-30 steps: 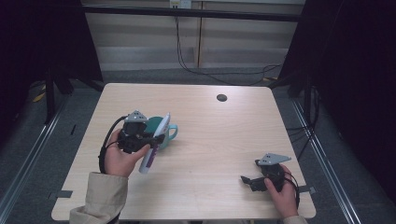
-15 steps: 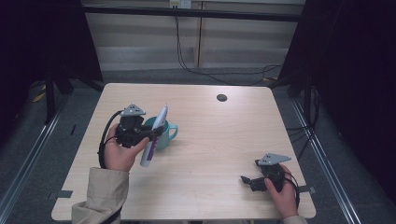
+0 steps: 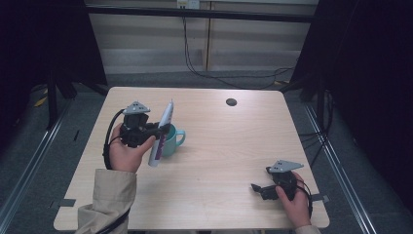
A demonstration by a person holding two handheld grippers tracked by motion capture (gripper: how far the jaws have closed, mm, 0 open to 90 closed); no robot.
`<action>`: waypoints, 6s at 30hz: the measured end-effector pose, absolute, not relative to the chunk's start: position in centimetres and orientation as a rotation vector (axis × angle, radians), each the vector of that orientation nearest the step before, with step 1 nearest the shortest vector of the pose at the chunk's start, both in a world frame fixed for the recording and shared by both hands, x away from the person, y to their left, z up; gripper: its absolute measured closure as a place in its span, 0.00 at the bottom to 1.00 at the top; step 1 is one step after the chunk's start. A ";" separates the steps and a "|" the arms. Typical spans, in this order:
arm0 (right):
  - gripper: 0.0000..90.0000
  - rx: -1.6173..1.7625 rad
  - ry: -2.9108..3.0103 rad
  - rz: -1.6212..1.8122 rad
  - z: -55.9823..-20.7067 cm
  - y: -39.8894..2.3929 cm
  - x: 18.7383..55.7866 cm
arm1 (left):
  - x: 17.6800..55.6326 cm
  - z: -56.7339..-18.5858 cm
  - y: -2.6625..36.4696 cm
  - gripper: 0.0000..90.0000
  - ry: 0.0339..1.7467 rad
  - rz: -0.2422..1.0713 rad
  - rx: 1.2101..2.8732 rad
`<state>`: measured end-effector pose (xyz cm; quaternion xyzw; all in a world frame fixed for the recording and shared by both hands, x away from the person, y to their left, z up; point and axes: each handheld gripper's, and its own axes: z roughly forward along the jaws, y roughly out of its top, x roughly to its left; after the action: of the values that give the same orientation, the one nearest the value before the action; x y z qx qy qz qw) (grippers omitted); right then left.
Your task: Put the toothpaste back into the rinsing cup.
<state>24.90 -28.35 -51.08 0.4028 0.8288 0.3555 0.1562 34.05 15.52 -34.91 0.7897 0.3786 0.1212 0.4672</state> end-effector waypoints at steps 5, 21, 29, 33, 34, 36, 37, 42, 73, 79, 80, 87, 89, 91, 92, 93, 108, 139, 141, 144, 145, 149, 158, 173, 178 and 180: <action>0.10 1.153 2.373 1.018 -51.1 -28.3 24.9 | 34.4 -34.7 15.4 0.84 0.942 0.310 1.901; 0.10 1.153 2.373 1.018 -51.1 -28.3 24.9 | 35.5 -34.5 15.5 0.84 0.970 0.349 1.841; 0.10 1.154 2.372 1.018 -51.1 -28.3 24.9 | 36.3 -34.4 15.5 0.84 0.980 0.352 1.815; 0.10 1.153 2.373 1.018 -51.1 -28.3 24.9 | 36.6 -34.3 15.5 0.84 0.985 0.365 1.812; 0.10 1.153 2.373 1.018 -51.1 -28.3 24.9 | 36.7 -34.3 15.4 0.84 0.990 0.366 1.804; 0.11 1.153 2.373 1.018 -51.1 -28.3 24.9 | 36.8 -34.3 15.4 0.84 0.989 0.376 1.804; 0.10 1.153 2.373 1.018 -51.1 -28.3 24.9 | 36.9 -34.3 15.4 0.84 0.990 0.380 1.803; 0.10 1.151 2.373 1.017 -51.1 -28.3 24.9 | 37.3 -34.4 15.2 0.84 0.993 0.383 1.789; 0.11 1.151 2.373 1.017 -51.1 -28.3 24.9 | 39.5 -33.2 14.5 0.84 0.988 0.424 1.773; 0.11 1.151 2.373 1.017 -51.1 -28.3 24.9 | 39.9 -33.2 14.3 0.84 0.980 0.434 1.778; 0.11 1.150 2.373 1.017 -51.1 -28.3 24.9 | 40.0 -33.2 14.2 0.84 0.978 0.435 1.780; 0.11 1.151 2.373 1.017 -51.1 -28.3 24.9 | 40.5 -33.7 14.1 0.84 0.984 0.442 1.777; 0.11 1.150 2.372 1.017 -51.1 -28.3 24.9 | 40.6 -33.9 14.1 0.84 0.989 0.442 1.773; 0.11 1.150 2.372 1.017 -51.1 -28.3 24.9 | 40.8 -34.0 14.1 0.84 0.987 0.450 1.771; 0.10 1.150 2.372 1.017 -51.1 -28.3 24.9 | 40.9 -34.1 14.1 0.84 0.989 0.449 1.769; 0.11 1.150 2.372 1.017 -51.1 -28.3 24.9 | 41.0 -34.2 14.1 0.84 0.991 0.448 1.768; 0.10 1.150 2.372 1.017 -51.1 -28.3 24.9 | 41.7 -36.0 14.6 0.84 1.043 0.459 1.771; 0.11 1.151 2.373 1.017 -51.1 -28.3 24.9 | 41.4 -39.1 14.5 0.83 1.089 0.459 1.780; 0.11 1.149 2.374 1.017 -51.1 -28.3 24.9 | 41.4 -39.3 14.5 0.83 1.091 0.455 1.786; 0.11 1.148 2.374 1.017 -51.1 -28.3 24.9 | 41.4 -39.5 14.5 0.83 1.087 0.459 1.785; 0.11 1.148 2.374 1.017 -51.1 -28.3 24.9 | 41.4 -39.5 14.5 0.83 1.087 0.459 1.785; 0.11 1.149 2.374 1.017 -51.1 -28.3 24.9 | 41.3 -39.7 14.5 0.83 1.087 0.457 1.784; 0.11 1.150 2.374 1.017 -51.1 -28.3 24.9 | 41.0 -40.4 14.5 0.83 1.093 0.451 1.785; 0.11 1.150 2.375 1.017 -51.1 -28.3 24.9 | 40.1 -41.5 14.7 0.83 1.101 0.456 1.809; 0.11 1.149 2.375 1.017 -51.1 -28.3 24.9 | 39.8 -41.8 14.7 0.83 1.106 0.449 1.806; 0.11 1.148 2.375 1.017 -51.1 -28.3 24.9 | 39.8 -41.9 14.8 0.83 1.106 0.452 1.814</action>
<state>24.89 -28.32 -51.08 0.4010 0.8297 0.3553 0.1567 39.75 14.76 -41.86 0.7390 0.4505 0.1839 0.4659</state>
